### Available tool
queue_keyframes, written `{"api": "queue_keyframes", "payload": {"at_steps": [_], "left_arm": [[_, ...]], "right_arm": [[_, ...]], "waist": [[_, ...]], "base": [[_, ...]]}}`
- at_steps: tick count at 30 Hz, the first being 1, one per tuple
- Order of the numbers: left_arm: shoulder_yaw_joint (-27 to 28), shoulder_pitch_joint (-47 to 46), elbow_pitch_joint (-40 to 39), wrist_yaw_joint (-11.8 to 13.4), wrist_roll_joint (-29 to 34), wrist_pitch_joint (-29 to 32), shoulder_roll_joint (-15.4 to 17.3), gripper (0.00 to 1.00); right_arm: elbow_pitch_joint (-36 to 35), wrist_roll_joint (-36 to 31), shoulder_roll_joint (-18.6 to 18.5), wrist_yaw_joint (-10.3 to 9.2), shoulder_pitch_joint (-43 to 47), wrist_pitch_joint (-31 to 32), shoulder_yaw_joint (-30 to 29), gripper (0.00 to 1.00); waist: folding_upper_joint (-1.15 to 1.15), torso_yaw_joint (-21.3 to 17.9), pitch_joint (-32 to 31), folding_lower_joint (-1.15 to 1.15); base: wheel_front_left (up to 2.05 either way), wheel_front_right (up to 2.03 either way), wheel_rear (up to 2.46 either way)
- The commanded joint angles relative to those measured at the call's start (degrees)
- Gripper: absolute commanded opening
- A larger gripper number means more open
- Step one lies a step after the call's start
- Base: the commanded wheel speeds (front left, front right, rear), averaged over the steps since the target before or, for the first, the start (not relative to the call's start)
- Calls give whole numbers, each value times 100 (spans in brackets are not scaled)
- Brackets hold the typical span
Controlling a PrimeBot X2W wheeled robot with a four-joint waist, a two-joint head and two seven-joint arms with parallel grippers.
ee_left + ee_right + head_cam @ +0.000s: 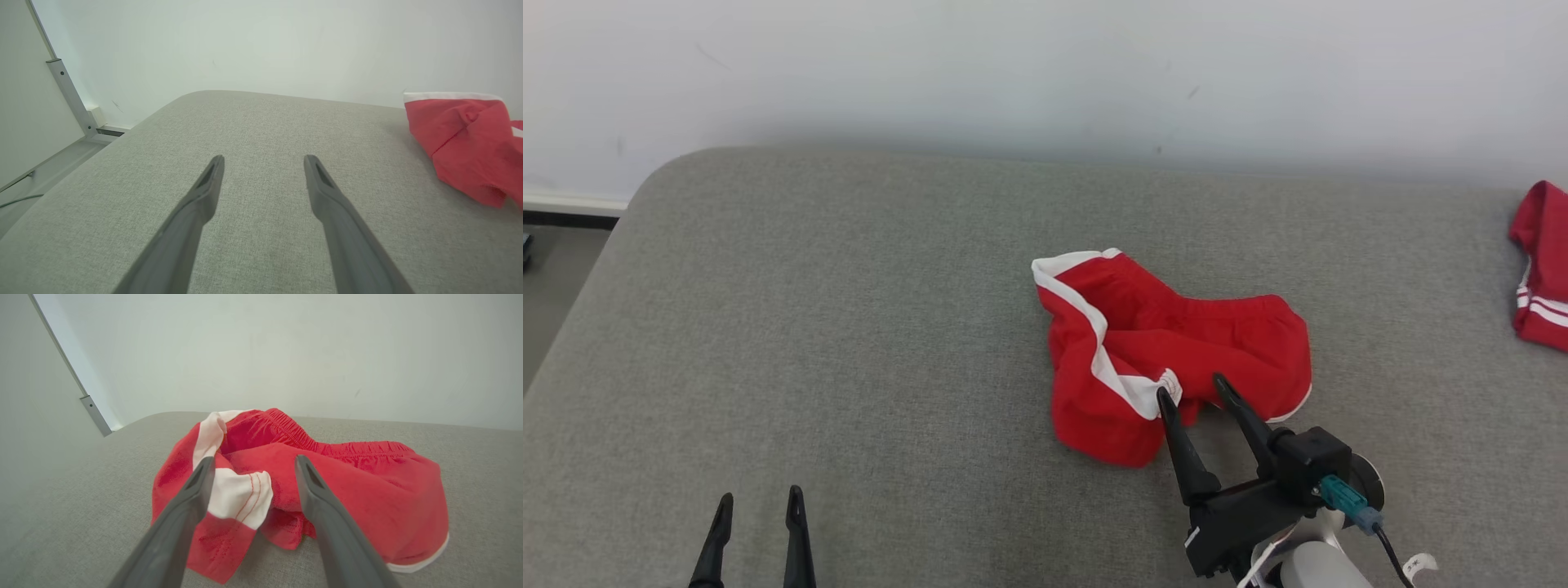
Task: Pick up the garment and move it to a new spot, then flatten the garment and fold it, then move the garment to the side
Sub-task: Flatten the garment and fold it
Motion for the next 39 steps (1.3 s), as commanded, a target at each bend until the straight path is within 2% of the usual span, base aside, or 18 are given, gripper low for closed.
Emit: {"api": "queue_keyframes", "payload": {"at_steps": [1,8,9,10,11,17,22,33,39], "left_arm": [[-19,-60,17,-6,-81,-18,-10,100],[-115,-170,50,26,-137,-18,-10,100],[-122,-175,46,28,-145,-19,-10,100],[-130,-179,40,30,-154,-19,-11,100],[-133,-179,39,37,-164,-18,-11,100],[-96,-80,32,75,-199,-18,-10,100],[-133,3,37,47,-196,-19,-11,100],[-334,48,76,46,-287,-19,-9,100],[-408,97,97,61,-332,-19,-9,100]], "right_arm": [[81,24,-42,-15,-70,3,5,100],[1033,280,-44,-15,-524,3,84,100],[1086,337,-33,-15,-565,3,107,56],[1111,345,-29,-15,-601,3,133,38],[1122,367,-27,-15,-624,3,164,2],[834,419,-57,-15,-418,3,208,0],[216,330,-133,-15,67,4,199,0],[-1124,-73,-617,-15,1587,4,528,0],[-1415,-349,-777,-15,2116,3,194,0]], "waist": [[0,216,163,0],[0,469,282,0],[0,479,286,0],[0,487,291,0],[0,487,294,0],[0,320,192,0],[0,74,9,0],[0,-530,-268,0],[0,-742,-325,0]], "base": [[0,0,0],[0,0,0],[0,0,0],[0,0,0],[0,0,0],[0,0,0],[0,0,0],[0,0,0],[0,0,0]]}}
